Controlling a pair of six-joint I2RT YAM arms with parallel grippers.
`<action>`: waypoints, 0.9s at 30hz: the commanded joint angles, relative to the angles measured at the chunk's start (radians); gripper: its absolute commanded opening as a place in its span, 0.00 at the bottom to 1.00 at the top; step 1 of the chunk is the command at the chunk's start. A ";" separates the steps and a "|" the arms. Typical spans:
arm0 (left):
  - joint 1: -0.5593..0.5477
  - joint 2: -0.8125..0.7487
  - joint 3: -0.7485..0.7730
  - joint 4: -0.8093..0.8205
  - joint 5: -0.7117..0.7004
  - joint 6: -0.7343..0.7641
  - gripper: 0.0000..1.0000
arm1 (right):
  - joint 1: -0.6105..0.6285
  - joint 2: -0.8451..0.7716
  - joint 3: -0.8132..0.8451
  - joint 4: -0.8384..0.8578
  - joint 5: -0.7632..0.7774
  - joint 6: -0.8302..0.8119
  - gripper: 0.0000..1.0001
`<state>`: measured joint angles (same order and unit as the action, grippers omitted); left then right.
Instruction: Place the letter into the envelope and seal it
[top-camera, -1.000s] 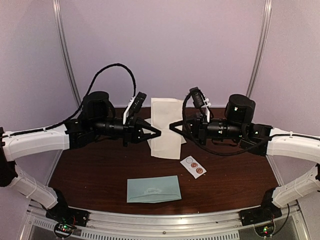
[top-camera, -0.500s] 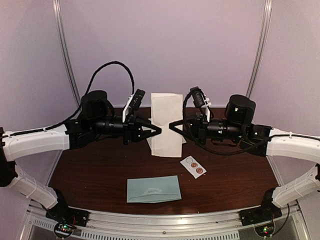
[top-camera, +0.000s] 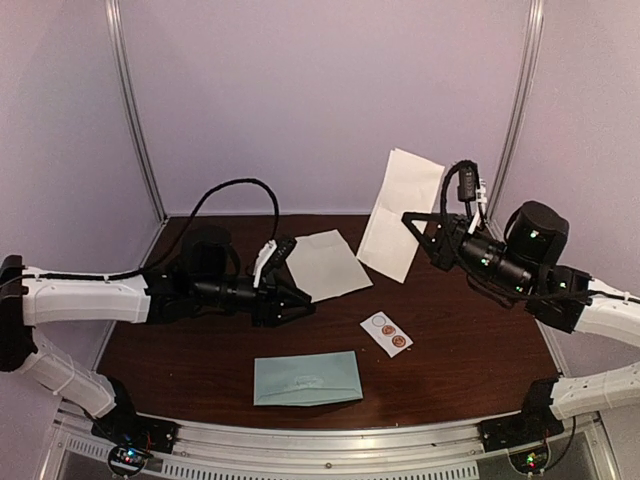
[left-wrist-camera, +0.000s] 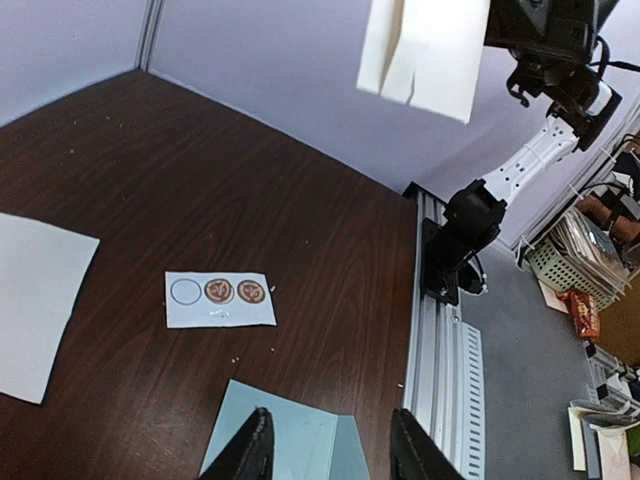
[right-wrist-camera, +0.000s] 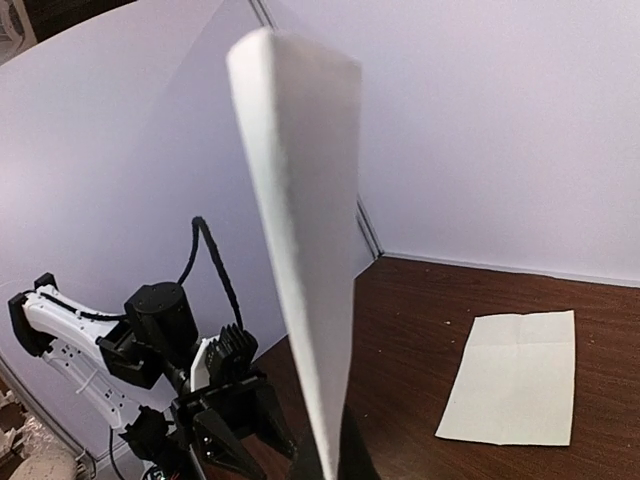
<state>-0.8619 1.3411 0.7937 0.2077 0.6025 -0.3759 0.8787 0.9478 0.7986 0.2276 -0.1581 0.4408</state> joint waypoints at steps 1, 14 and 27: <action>-0.042 0.081 -0.011 0.073 -0.037 -0.071 0.37 | -0.006 -0.027 -0.027 -0.086 0.220 0.030 0.00; -0.128 0.412 0.120 0.090 -0.019 -0.107 0.26 | -0.006 -0.012 -0.037 -0.102 0.229 0.040 0.00; -0.143 0.643 0.277 -0.007 -0.013 -0.067 0.24 | -0.007 -0.020 -0.045 -0.116 0.253 0.029 0.00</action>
<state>-0.9993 1.9503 1.0271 0.2146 0.5911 -0.4725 0.8780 0.9379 0.7601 0.1154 0.0689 0.4751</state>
